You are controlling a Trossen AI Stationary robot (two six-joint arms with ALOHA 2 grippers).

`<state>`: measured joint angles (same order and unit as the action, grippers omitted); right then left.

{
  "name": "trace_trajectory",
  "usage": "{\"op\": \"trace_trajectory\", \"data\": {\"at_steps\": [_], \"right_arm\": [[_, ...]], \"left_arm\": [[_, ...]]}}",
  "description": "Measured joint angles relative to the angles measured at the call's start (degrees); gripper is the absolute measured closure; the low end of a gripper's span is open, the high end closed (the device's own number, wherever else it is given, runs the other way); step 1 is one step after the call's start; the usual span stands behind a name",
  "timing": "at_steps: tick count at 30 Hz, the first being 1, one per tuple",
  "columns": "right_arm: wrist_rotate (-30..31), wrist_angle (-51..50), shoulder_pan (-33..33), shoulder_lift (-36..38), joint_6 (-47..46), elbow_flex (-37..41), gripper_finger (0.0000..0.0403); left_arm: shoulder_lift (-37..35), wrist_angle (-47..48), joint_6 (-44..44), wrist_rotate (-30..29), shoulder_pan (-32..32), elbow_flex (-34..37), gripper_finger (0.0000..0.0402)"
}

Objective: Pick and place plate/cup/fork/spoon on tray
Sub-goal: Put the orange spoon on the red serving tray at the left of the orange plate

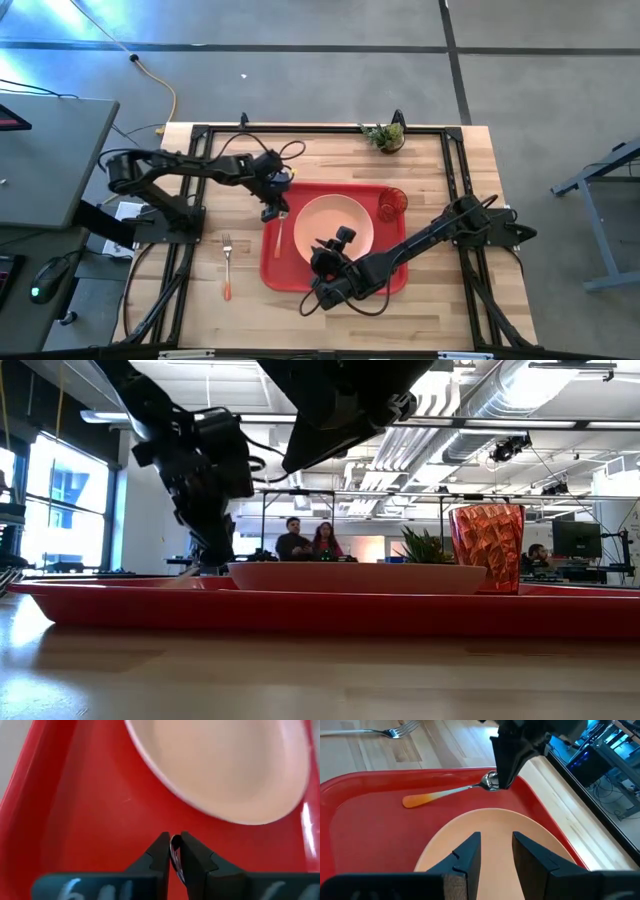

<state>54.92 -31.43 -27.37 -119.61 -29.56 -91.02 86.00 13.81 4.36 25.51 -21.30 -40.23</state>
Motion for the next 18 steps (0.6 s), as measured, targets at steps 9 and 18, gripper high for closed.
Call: {"op": "trace_trajectory", "data": {"at_steps": [9, 18], "right_arm": [[-1.1, -0.1, 0.1, 0.0, -0.2, 0.0, 0.0300], [-3.1, -0.1, 0.1, 0.0, -0.6, 0.0, 0.0300]], "left_arm": [[0.8, 0.1, 0.7, -10.7, -0.5, 0.1, 0.0321], [0.6, 0.6, 1.8, -12.4, 0.1, 0.1, 0.0290]]}}
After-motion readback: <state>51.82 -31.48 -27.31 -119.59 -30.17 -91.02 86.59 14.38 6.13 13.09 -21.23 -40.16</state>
